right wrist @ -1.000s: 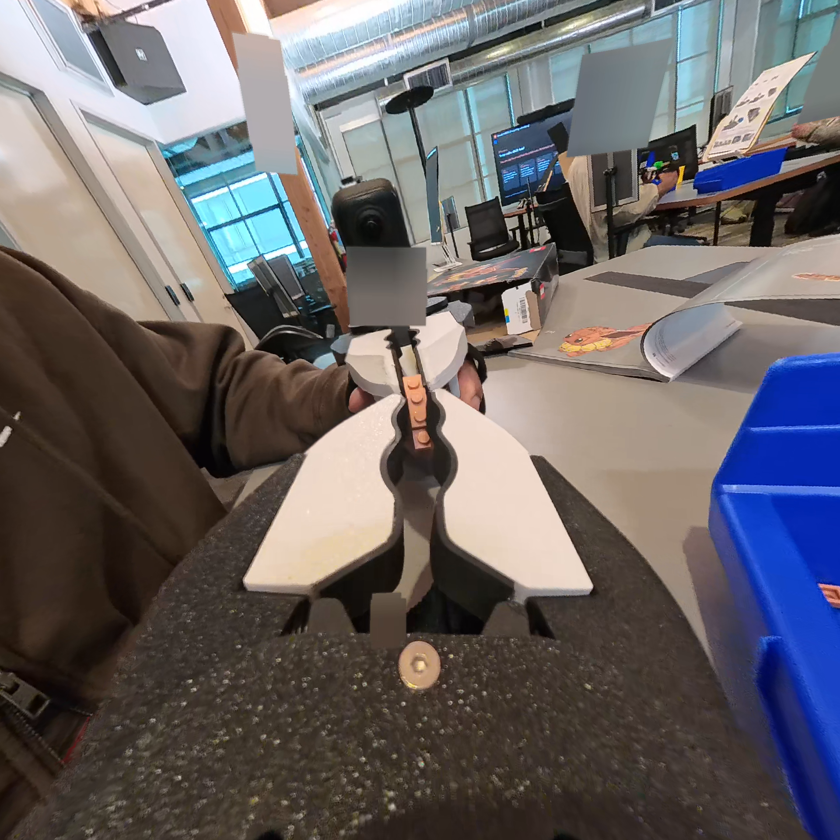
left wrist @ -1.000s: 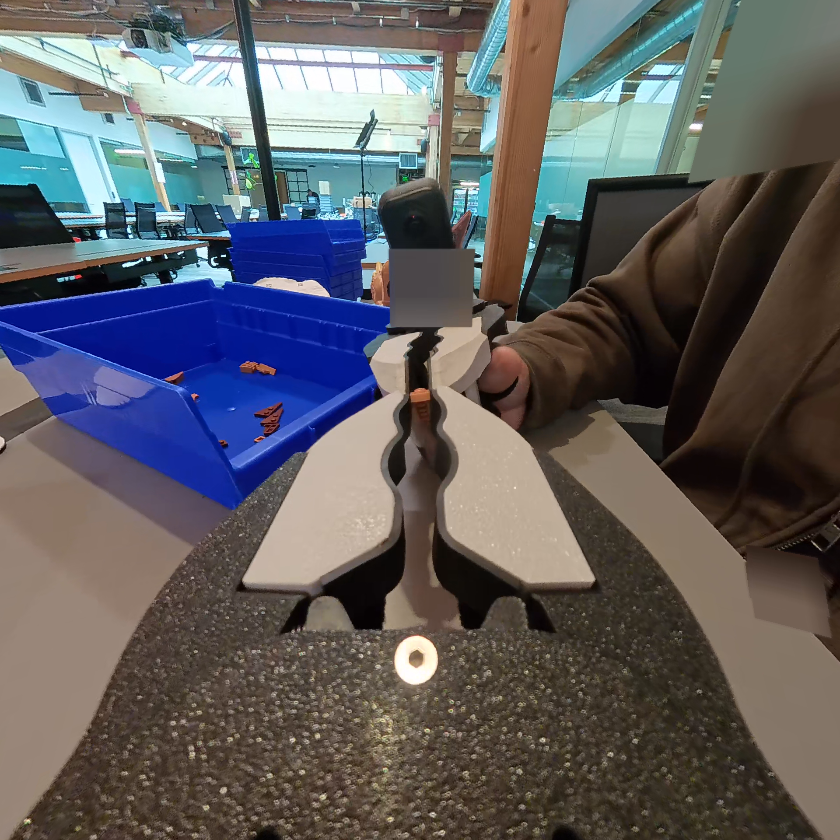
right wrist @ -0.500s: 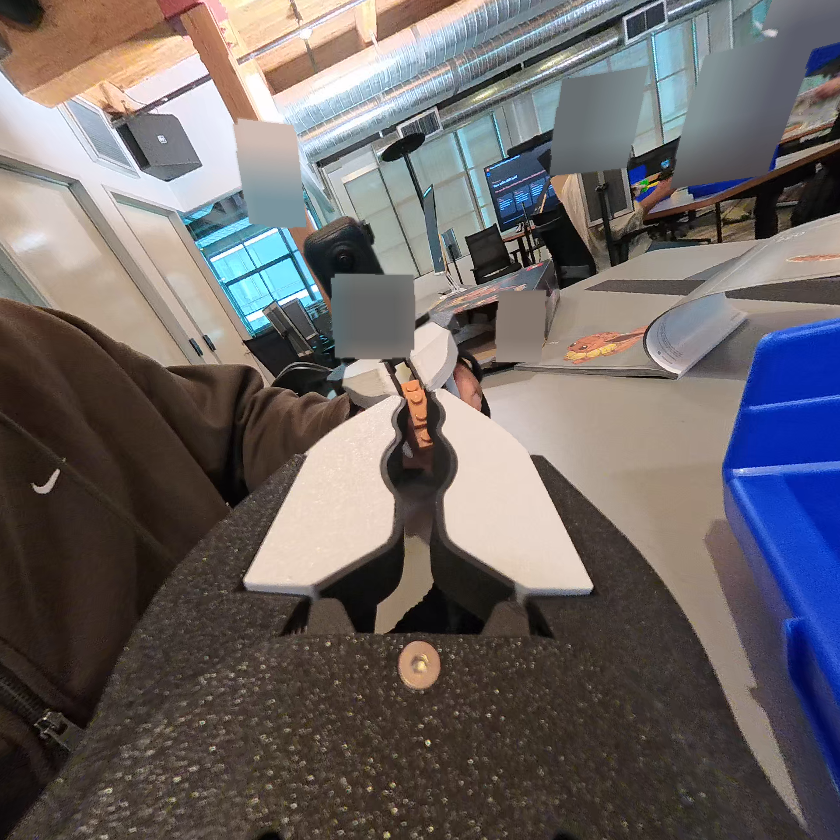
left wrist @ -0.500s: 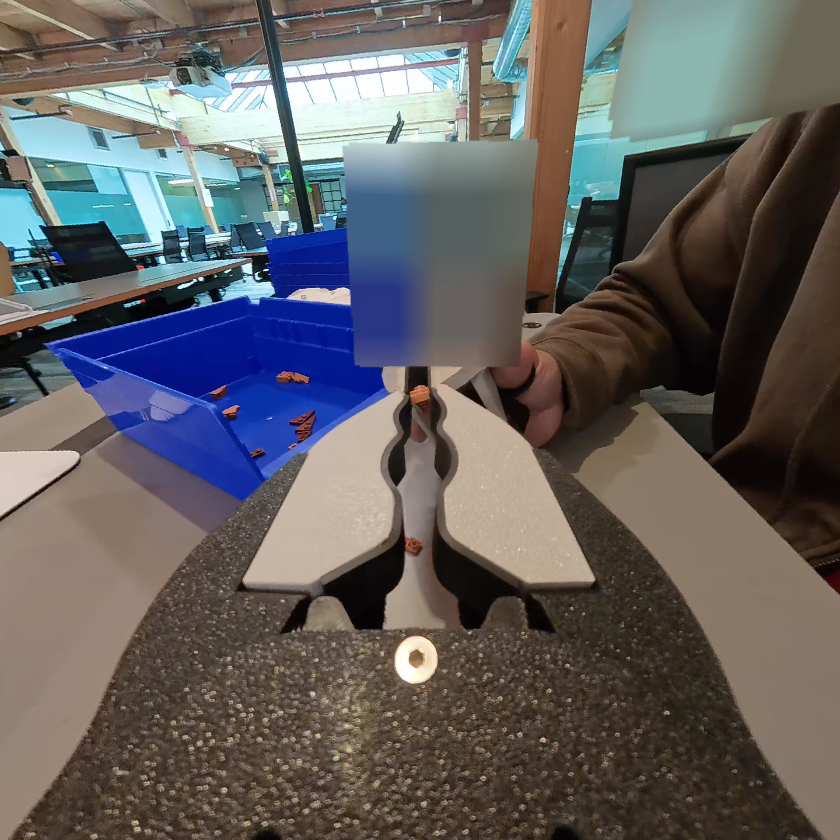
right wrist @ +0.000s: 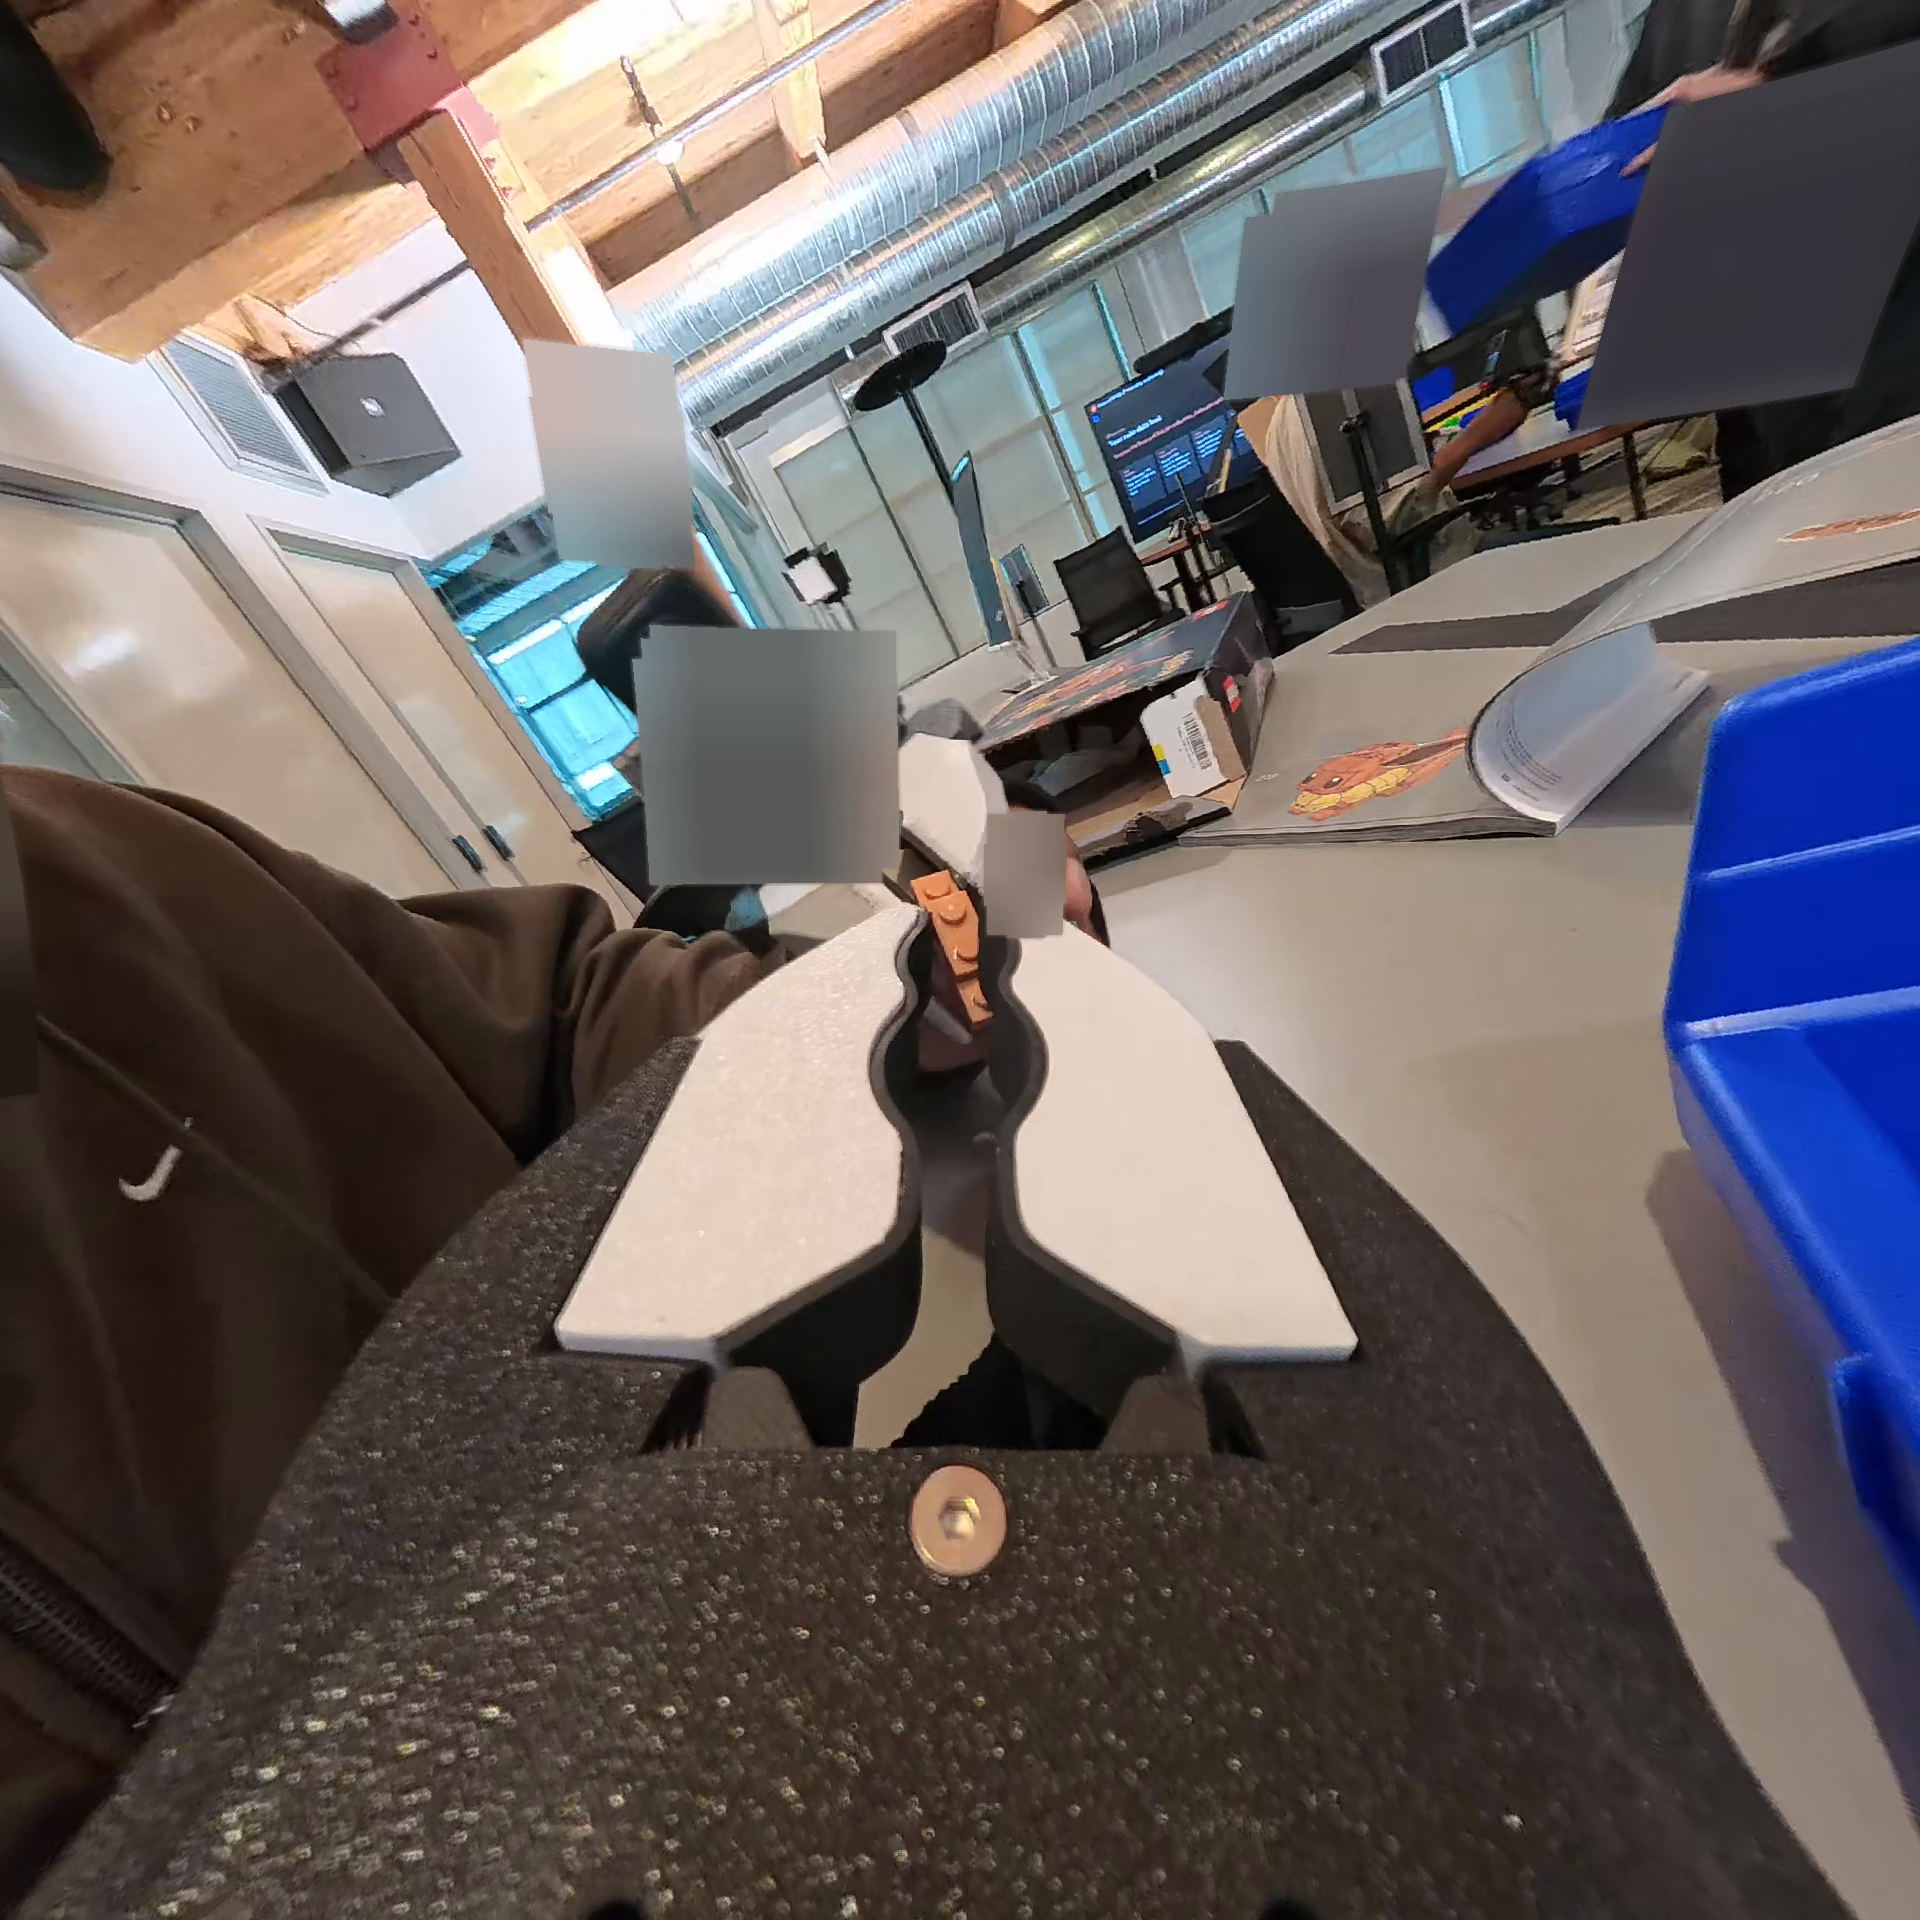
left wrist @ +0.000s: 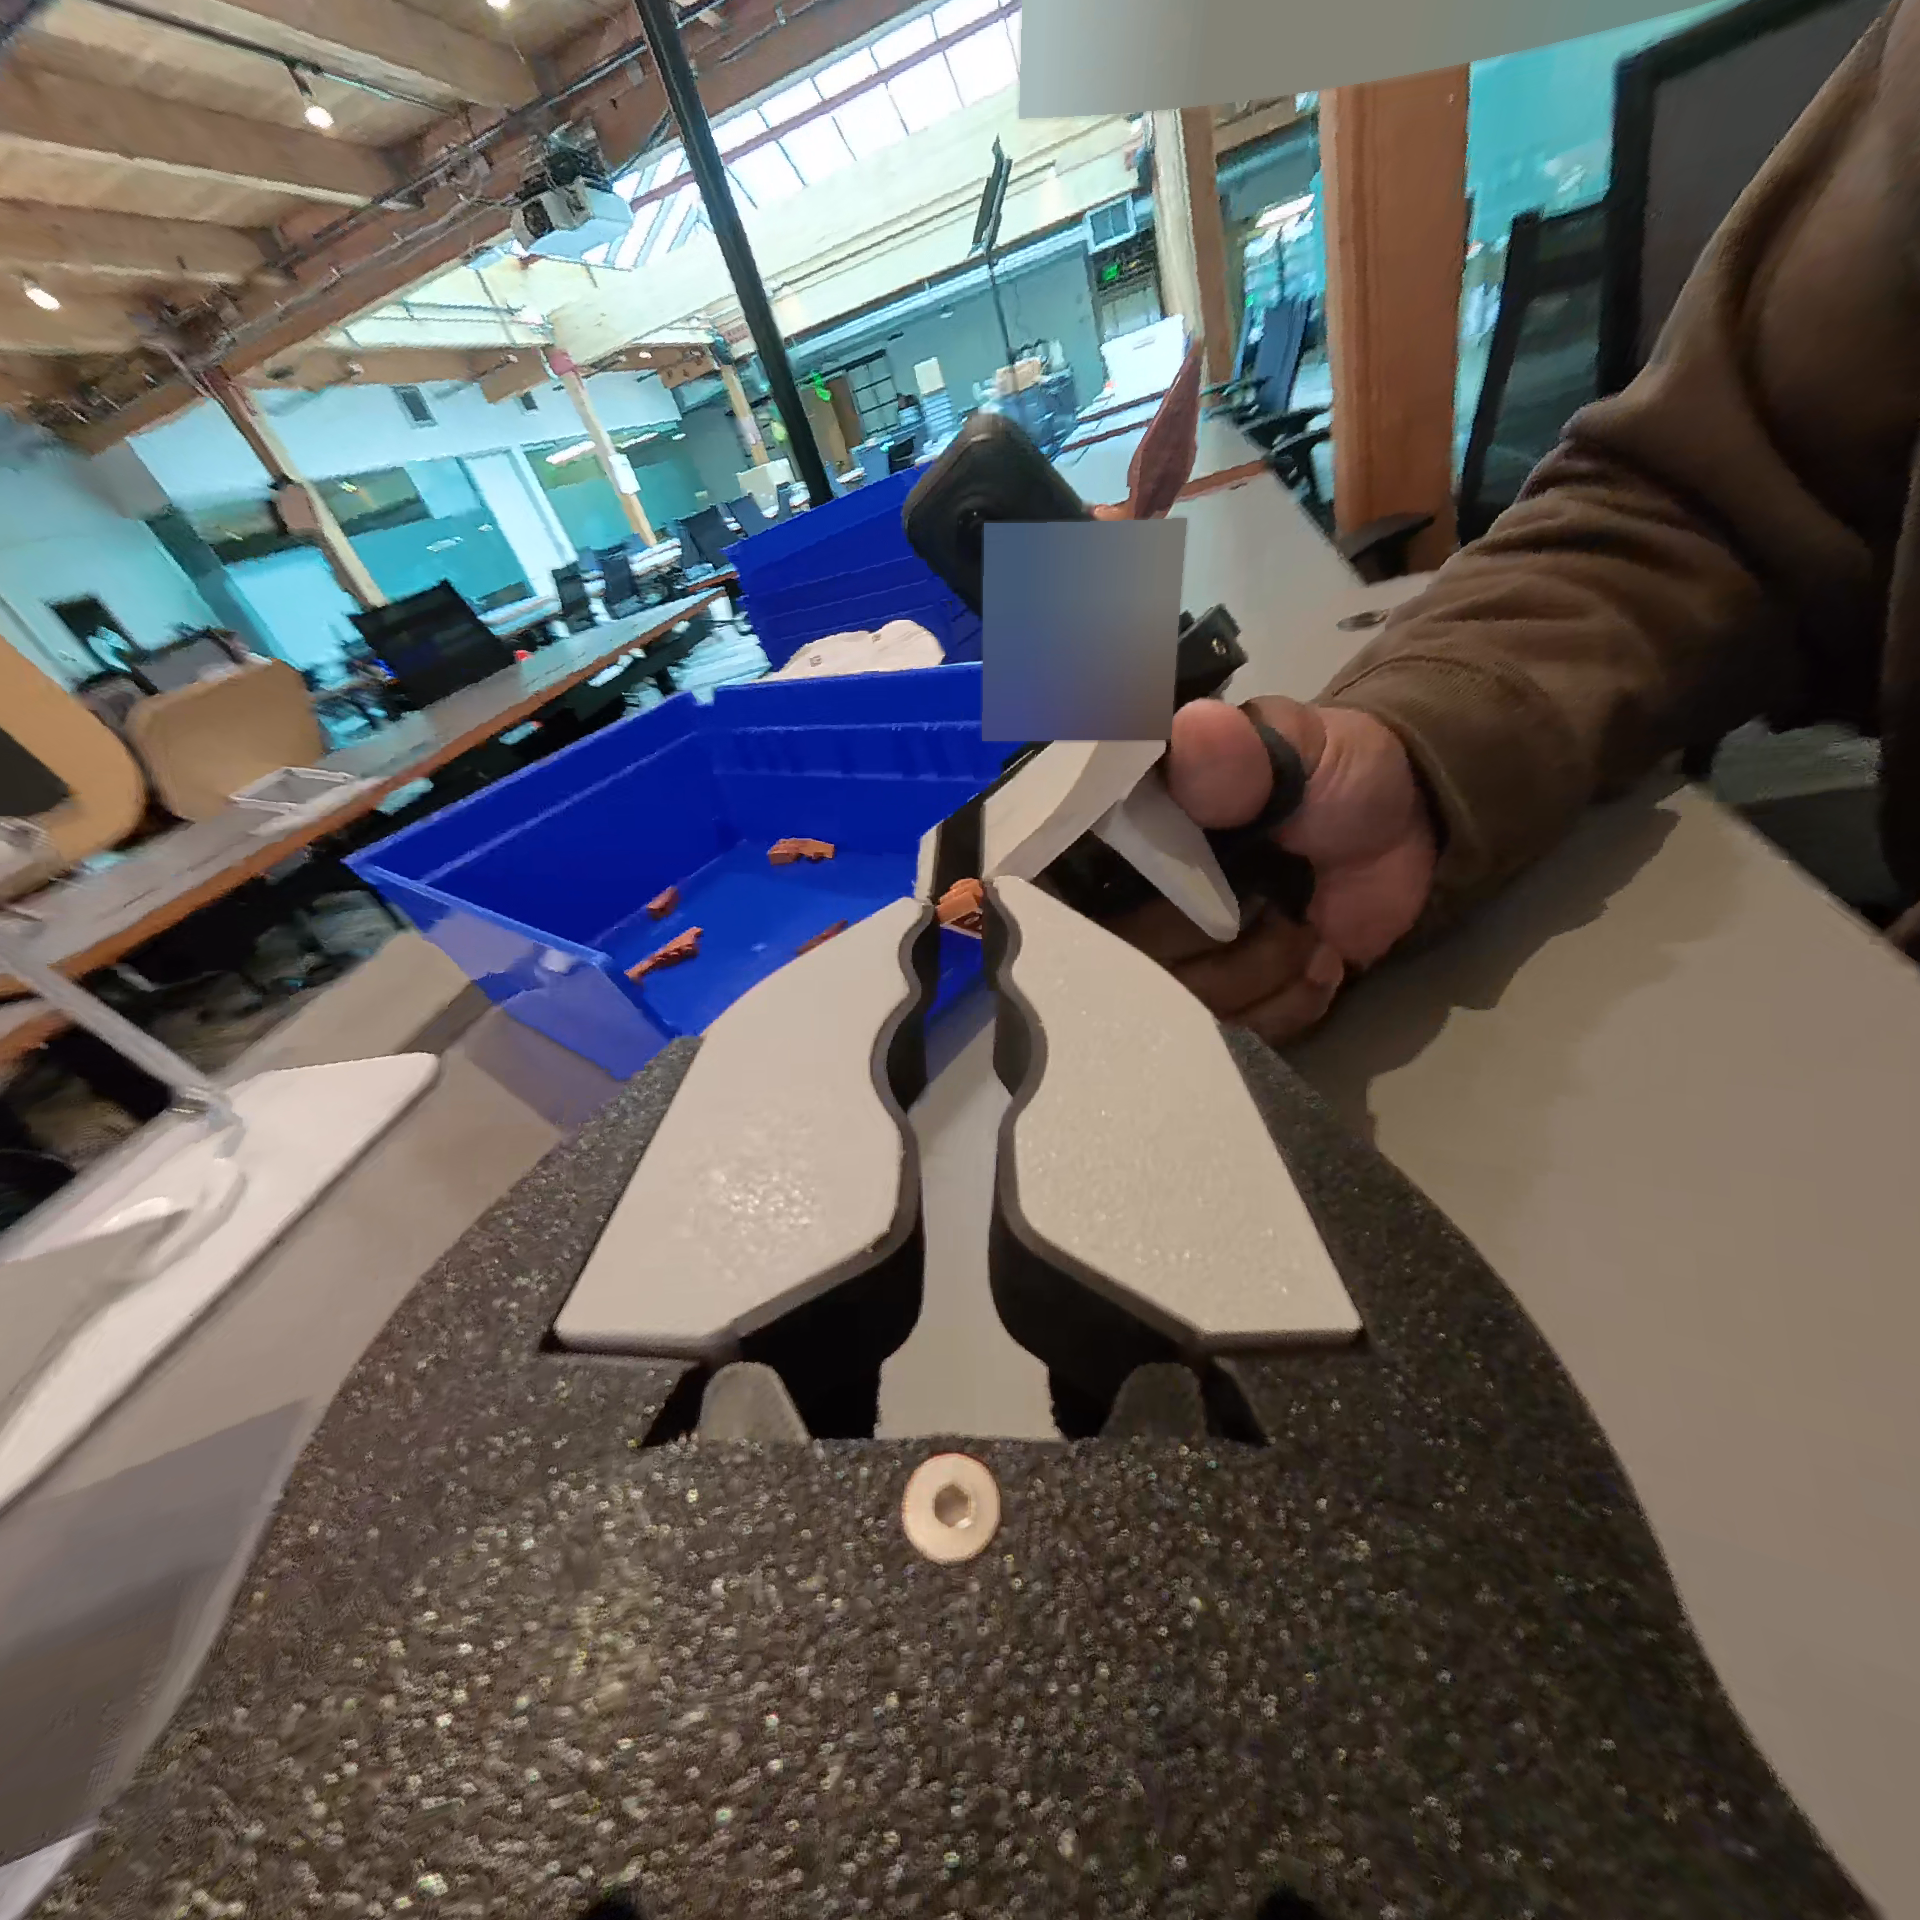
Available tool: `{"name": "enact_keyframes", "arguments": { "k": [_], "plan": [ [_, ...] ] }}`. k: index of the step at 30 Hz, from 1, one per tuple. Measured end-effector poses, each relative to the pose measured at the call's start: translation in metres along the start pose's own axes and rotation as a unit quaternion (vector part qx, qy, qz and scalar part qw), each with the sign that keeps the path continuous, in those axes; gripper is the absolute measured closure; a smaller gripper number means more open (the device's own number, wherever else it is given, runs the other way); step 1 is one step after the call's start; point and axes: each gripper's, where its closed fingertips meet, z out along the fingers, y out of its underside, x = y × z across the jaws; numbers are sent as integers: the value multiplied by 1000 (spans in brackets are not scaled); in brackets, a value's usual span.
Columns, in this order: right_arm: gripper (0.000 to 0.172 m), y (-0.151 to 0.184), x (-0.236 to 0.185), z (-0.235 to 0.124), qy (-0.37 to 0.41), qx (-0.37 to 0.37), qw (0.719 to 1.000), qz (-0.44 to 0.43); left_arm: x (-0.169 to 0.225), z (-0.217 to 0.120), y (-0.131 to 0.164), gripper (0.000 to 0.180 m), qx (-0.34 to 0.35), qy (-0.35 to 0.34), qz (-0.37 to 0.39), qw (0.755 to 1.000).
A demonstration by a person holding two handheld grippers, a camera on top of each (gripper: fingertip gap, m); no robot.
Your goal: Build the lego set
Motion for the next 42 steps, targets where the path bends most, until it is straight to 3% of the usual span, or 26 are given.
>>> {"name": "enact_keyframes", "arguments": {
  "k": [6,16,21,25,34,38,42],
  "plan": [
    [164,-3,4,-3,23,-3,998,-50,-3,2,0,172,54,44,-187,980],
    [164,3,0,0,27,-23,994,-100,-1,2,-2,164,72,77,-247,963],
    [164,4,-1,1,27,-25,993,-111,3,1,-3,172,71,93,-243,963],
    [164,10,1,1,39,-64,982,-171,5,0,2,173,40,92,-200,975],
    [164,30,5,-3,59,-202,919,-332,15,1,18,173,-56,75,-34,995],
    [163,36,3,-4,60,-235,892,-382,22,0,22,172,-77,91,-2,993],
    [164,40,0,-4,52,-245,884,-396,27,-2,23,172,-86,108,17,990]
  ]
}}
